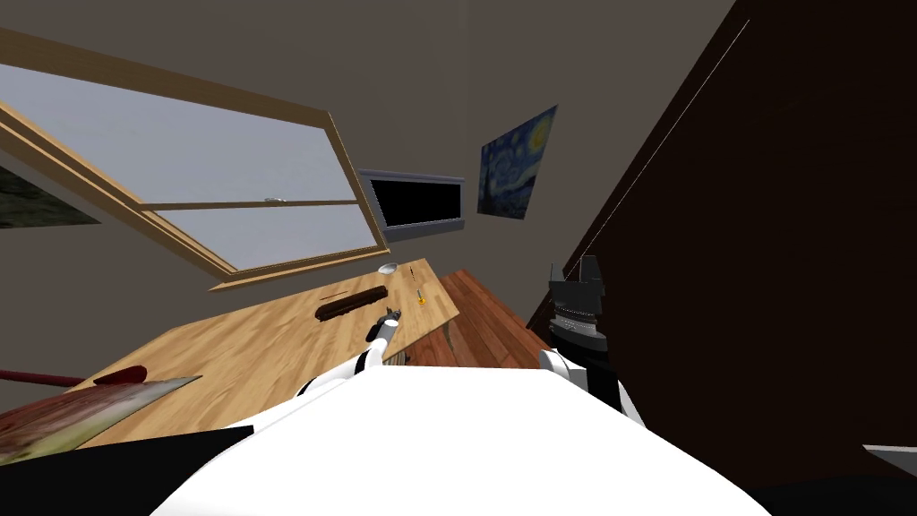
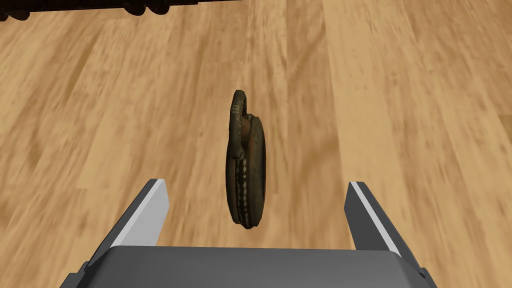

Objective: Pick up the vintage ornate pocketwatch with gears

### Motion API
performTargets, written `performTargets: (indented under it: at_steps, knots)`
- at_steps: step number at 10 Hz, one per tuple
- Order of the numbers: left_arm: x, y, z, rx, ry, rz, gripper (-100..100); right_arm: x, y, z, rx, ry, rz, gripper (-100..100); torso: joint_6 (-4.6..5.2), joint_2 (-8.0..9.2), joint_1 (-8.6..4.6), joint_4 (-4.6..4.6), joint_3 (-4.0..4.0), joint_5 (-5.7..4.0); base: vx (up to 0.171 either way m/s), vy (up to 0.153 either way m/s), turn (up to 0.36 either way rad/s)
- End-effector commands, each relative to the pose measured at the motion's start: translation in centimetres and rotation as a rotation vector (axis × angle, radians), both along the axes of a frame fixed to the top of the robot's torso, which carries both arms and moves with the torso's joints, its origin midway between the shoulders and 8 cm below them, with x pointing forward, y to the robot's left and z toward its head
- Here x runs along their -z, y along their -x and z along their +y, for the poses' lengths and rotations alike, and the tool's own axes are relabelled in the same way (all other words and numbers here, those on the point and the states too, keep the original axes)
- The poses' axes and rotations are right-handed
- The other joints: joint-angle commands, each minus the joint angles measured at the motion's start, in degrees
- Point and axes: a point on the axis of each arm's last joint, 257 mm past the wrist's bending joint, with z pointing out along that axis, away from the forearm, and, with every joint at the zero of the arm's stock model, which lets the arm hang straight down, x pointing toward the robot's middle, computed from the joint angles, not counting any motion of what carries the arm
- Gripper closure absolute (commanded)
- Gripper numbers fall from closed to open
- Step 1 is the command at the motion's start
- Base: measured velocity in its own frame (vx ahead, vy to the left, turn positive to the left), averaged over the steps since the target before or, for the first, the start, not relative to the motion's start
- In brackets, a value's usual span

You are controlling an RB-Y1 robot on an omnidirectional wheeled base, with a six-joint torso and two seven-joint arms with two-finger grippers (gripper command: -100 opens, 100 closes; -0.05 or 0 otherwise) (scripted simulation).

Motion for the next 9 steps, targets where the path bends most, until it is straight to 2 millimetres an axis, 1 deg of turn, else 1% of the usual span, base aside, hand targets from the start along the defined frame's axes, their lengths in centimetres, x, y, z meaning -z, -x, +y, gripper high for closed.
performTargets:
  at_steps: [1,9]
  knots:
    - [0.06,0.5,0.64,-0.016,-0.002,0.003,-100,0.0,0.0,0.0,0.0,0.0,0.0,0,0.0,0.0,0.0,0.0,0.0,0.0,-0.038,-0.023,-0.124]
    - [0.06,0.5,0.64,-0.016,-0.002,0.003,-100,0.0,0.0,0.0,0.0,0.0,0.0,0,0.01,-0.01,0.0,0.0,-0.01,0.0,-0.001,-0.001,-0.005]
